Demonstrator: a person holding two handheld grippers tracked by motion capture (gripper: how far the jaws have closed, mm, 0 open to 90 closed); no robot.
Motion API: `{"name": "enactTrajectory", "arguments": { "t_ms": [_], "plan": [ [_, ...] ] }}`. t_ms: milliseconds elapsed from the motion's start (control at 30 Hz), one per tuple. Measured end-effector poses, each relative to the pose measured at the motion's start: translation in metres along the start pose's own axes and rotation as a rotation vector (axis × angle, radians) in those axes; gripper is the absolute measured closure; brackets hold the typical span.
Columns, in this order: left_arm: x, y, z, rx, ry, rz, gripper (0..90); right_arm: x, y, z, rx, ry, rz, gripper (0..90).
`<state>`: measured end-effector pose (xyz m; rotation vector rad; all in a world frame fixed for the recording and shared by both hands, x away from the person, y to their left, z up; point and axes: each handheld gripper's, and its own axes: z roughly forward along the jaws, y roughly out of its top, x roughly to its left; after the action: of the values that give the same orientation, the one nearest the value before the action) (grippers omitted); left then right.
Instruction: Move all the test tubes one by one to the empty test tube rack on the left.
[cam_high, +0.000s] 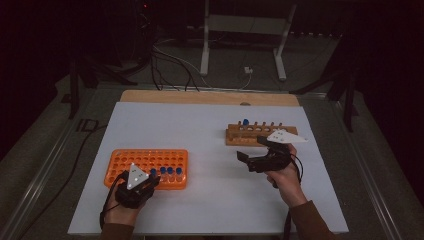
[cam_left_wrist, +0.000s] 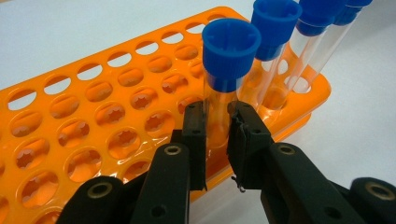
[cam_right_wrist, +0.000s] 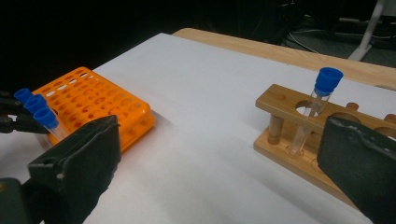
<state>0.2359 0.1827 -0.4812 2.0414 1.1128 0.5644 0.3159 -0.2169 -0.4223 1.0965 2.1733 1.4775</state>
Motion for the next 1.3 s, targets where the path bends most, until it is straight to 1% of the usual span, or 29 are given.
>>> {"name": "enactTrajectory", "arguments": {
  "t_ms": [67,133,200,267,367,400,500,567,633,667,767,833,867,900,933,967,1000,1067,1133,1167,1233,1267,1300],
  "plan": [
    [0.000,-0.001,0.000,-0.005,-0.009,0.002,77.0,0.000,0.000,0.001,0.003,-0.001,-0.004,0.2],
    [0.002,-0.001,-0.001,-0.003,-0.034,-0.004,75.3,-0.001,0.001,0.002,0.004,-0.004,-0.006,0.2],
    [0.002,-0.001,-0.002,-0.001,-0.039,-0.003,69.8,-0.001,0.002,0.002,0.004,-0.011,-0.006,0.2],
    [0.004,-0.002,-0.005,-0.003,-0.045,-0.007,66.3,-0.002,0.004,0.003,0.008,-0.020,-0.014,0.2],
    [0.006,-0.003,-0.009,-0.019,-0.043,-0.021,60.1,-0.005,0.008,0.003,0.007,-0.027,-0.010,0.4],
    [0.007,-0.004,-0.011,-0.032,-0.045,-0.028,56.7,-0.006,0.009,0.004,0.009,-0.032,-0.010,2.0],
    [0.010,-0.005,-0.017,-0.077,-0.070,-0.047,46.9,-0.009,0.013,0.009,0.017,-0.046,-0.017,2.1],
    [0.011,-0.006,-0.019,-0.106,-0.074,-0.062,40.3,-0.011,0.017,0.013,0.026,-0.057,-0.025,2.1],
    [0.012,-0.006,-0.019,-0.126,-0.065,-0.077,33.4,-0.014,0.020,0.019,0.036,-0.076,-0.030,3.5],
    [0.012,-0.005,-0.020,-0.135,-0.064,-0.085,28.4,-0.016,0.021,0.022,0.041,-0.077,-0.029,4.8],
    [0.012,-0.004,-0.021,-0.158,-0.060,-0.093,18.7,-0.023,0.025,0.033,0.061,-0.099,-0.022,6.3],
    [0.012,-0.004,-0.023,-0.172,-0.053,-0.098,14.7,-0.029,0.026,0.040,0.073,-0.121,-0.008,7.2],
    [0.012,-0.003,-0.023,-0.177,-0.049,-0.101,9.6,-0.032,0.026,0.044,0.079,-0.127,0.003,9.3],
    [0.012,-0.003,-0.023,-0.181,-0.043,-0.106,6.6,-0.036,0.026,0.047,0.082,-0.137,0.012,11.8],
    [0.013,-0.003,-0.024,-0.185,-0.045,-0.111,3.5,-0.039,0.026,0.050,0.084,-0.146,0.020,14.4],
    [0.013,-0.003,-0.024,-0.189,-0.059,-0.113,2.1,-0.043,0.025,0.053,0.087,-0.149,0.027,17.6],
    [0.013,-0.003,-0.023,-0.190,-0.069,-0.113,2.1,-0.045,0.025,0.056,0.091,-0.158,0.033,22.0],
    [0.012,-0.003,-0.023,-0.191,-0.065,-0.107,1.4,-0.048,0.024,0.060,0.085,-0.179,0.029,34.4],
    [0.012,-0.003,-0.024,-0.199,-0.060,-0.108,1.4,-0.050,0.023,0.065,0.095,-0.196,0.017,43.7],
    [0.013,-0.003,-0.024,-0.202,-0.061,-0.112,1.4,-0.050,0.022,0.066,0.097,-0.199,0.016,46.7],
    [0.013,-0.004,-0.025,-0.205,-0.060,-0.115,1.5,-0.053,0.021,0.070,0.104,-0.227,0.019,51.7],
    [0.014,-0.004,-0.025,-0.205,-0.060,-0.117,1.5,-0.055,0.020,0.072,0.105,-0.228,0.029,55.8],
    [0.014,-0.004,-0.025,-0.204,-0.061,-0.118,1.5,-0.057,0.019,0.073,0.106,-0.230,0.040,57.8]
  ]
}}
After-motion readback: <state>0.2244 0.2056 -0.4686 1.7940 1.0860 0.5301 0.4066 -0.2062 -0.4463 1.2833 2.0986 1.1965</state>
